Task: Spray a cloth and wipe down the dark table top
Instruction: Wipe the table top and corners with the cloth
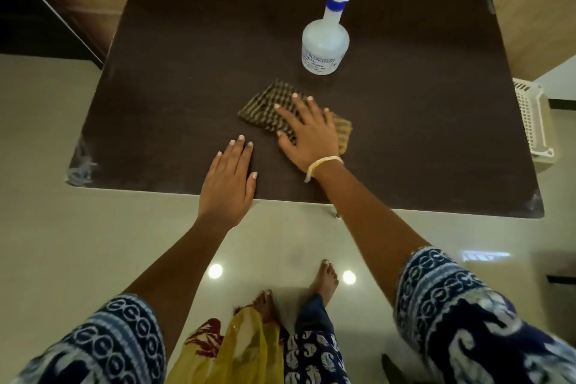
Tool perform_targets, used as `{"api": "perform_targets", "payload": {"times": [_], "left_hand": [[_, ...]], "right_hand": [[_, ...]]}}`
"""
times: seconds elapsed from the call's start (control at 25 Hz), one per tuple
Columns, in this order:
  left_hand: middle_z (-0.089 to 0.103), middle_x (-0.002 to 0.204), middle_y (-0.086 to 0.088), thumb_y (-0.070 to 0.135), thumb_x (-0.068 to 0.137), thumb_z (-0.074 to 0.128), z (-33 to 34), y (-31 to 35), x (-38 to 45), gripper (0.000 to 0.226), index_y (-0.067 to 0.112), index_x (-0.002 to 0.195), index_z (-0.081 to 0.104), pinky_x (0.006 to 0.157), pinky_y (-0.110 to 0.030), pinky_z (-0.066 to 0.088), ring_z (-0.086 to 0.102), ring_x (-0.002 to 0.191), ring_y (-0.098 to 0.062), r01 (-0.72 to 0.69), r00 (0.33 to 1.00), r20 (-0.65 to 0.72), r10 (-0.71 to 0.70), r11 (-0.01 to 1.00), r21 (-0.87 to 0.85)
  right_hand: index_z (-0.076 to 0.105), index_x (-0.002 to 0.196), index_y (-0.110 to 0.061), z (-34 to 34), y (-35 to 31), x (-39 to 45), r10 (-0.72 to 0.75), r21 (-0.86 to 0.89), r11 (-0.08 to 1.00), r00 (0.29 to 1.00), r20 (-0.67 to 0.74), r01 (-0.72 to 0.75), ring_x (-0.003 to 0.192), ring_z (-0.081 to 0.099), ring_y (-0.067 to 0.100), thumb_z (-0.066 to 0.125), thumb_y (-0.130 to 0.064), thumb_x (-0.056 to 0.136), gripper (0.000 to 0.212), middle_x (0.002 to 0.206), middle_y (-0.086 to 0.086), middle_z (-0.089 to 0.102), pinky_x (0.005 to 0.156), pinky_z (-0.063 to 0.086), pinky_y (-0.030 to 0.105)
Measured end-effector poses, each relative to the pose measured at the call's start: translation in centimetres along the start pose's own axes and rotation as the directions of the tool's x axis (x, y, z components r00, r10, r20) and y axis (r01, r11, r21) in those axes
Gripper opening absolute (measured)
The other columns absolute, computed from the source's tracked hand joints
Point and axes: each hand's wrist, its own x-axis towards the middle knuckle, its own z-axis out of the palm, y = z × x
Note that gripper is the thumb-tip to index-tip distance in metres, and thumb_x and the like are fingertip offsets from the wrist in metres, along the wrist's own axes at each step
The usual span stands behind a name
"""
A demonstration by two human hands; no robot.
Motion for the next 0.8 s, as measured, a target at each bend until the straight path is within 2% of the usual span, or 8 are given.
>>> {"api": "perform_targets", "payload": {"times": [0.08, 0.2, 0.4, 0.48, 0.56, 0.64, 0.72, 0.8], "left_hand": [[0.017, 0.162, -0.005, 0.037, 0.103, 0.027, 0.3, -0.1, 0.0, 0.057, 0.014, 0.155, 0.019, 0.12, -0.037, 0.014, 0.014, 0.15, -0.022, 0.003, 1.0, 0.008, -0.003, 1.0, 0.01], [0.016, 0.162, -0.006, 0.038, 0.103, 0.024, 0.4, -0.2, 0.2, 0.057, 0.014, 0.155, 0.018, 0.12, -0.037, 0.013, 0.014, 0.15, -0.023, -0.003, 1.0, 0.015, 0.003, 0.999, 0.04], [0.013, 0.163, -0.007, 0.037, 0.103, 0.02, 0.0, -0.1, 0.4, 0.058, 0.013, 0.155, 0.014, 0.121, -0.04, 0.015, 0.011, 0.151, -0.024, -0.022, 0.999, 0.05, 0.018, 0.996, 0.092], [0.013, 0.163, -0.008, 0.036, 0.102, 0.019, -0.1, 0.0, 0.3, 0.058, 0.012, 0.155, 0.014, 0.121, -0.041, 0.016, 0.011, 0.151, -0.024, -0.023, 0.998, 0.063, 0.016, 0.994, 0.109], [0.011, 0.163, -0.01, 0.035, 0.102, 0.021, -0.3, 0.6, 0.3, 0.059, 0.01, 0.155, 0.013, 0.121, -0.042, 0.016, 0.01, 0.151, -0.025, -0.008, 0.997, 0.076, -0.004, 0.989, 0.147], [0.01, 0.163, -0.011, 0.033, 0.103, 0.024, -0.6, 1.9, 0.1, 0.059, 0.009, 0.155, 0.013, 0.121, -0.043, 0.017, 0.01, 0.151, -0.026, 0.046, 0.995, 0.076, -0.061, 0.983, 0.179], [0.01, 0.163, -0.011, 0.034, 0.102, 0.027, -0.8, 4.3, -0.1, 0.06, 0.009, 0.154, 0.016, 0.122, -0.042, 0.016, 0.009, 0.151, -0.025, 0.042, 0.997, 0.057, -0.053, 0.985, 0.168], [0.009, 0.163, -0.01, 0.038, 0.101, 0.028, -0.2, 7.6, -0.2, 0.062, 0.009, 0.154, 0.016, 0.122, -0.04, 0.013, 0.008, 0.151, -0.023, -0.061, 0.996, 0.077, 0.053, 0.992, 0.109]], "right_hand": [[0.029, 0.149, -0.042, -1.2, 5.5, -0.8, 0.262, 0.013, 0.965, 0.962, -0.073, -0.262, 0.149, 0.016, 0.029, 0.038, -0.053, 0.09, 0.061, 0.162, 0.0, 0.021, 0.118, 0.014, 0.053], [0.023, 0.152, -0.039, -3.0, 12.8, -4.9, 0.618, 0.076, 0.786, 0.782, -0.079, -0.614, 0.15, 0.008, 0.028, 0.032, -0.054, 0.092, 0.062, 0.164, 0.0, 0.012, 0.119, 0.007, 0.054], [0.018, 0.154, -0.035, -2.3, 10.0, -8.2, 0.875, 0.18, 0.482, 0.481, -0.053, -0.857, 0.15, 0.003, 0.032, 0.026, -0.054, 0.094, 0.064, 0.164, 0.004, 0.007, 0.119, 0.003, 0.056], [0.022, 0.154, -0.034, -1.3, 4.9, -7.4, 0.791, 0.176, 0.61, 0.606, -0.081, -0.773, 0.15, 0.008, 0.034, 0.032, -0.052, 0.093, 0.064, 0.163, 0.006, 0.013, 0.117, 0.006, 0.056], [0.028, 0.151, -0.035, 0.2, 0.2, -8.0, 0.567, 0.096, 0.823, 0.817, -0.106, -0.559, 0.148, 0.016, 0.034, 0.035, -0.052, 0.091, 0.063, 0.162, 0.006, 0.021, 0.117, 0.011, 0.055], [0.026, 0.151, -0.038, 0.9, -1.6, -9.8, 0.317, 0.012, 0.948, 0.948, -0.032, -0.317, 0.149, 0.015, 0.033, 0.033, -0.053, 0.093, 0.061, 0.162, 0.004, 0.02, 0.118, 0.011, 0.054], [0.02, 0.152, -0.041, 0.3, 0.8, -10.9, 0.169, -0.011, 0.986, 0.985, 0.022, -0.169, 0.15, 0.012, 0.03, 0.03, -0.055, 0.094, 0.061, 0.163, 0.001, 0.015, 0.119, 0.011, 0.052], [0.02, 0.152, -0.043, -0.6, 5.1, -11.8, 0.219, -0.014, 0.976, 0.976, -0.008, -0.219, 0.15, 0.012, 0.028, 0.031, -0.055, 0.093, 0.061, 0.163, -0.001, 0.015, 0.119, 0.012, 0.05]]}}
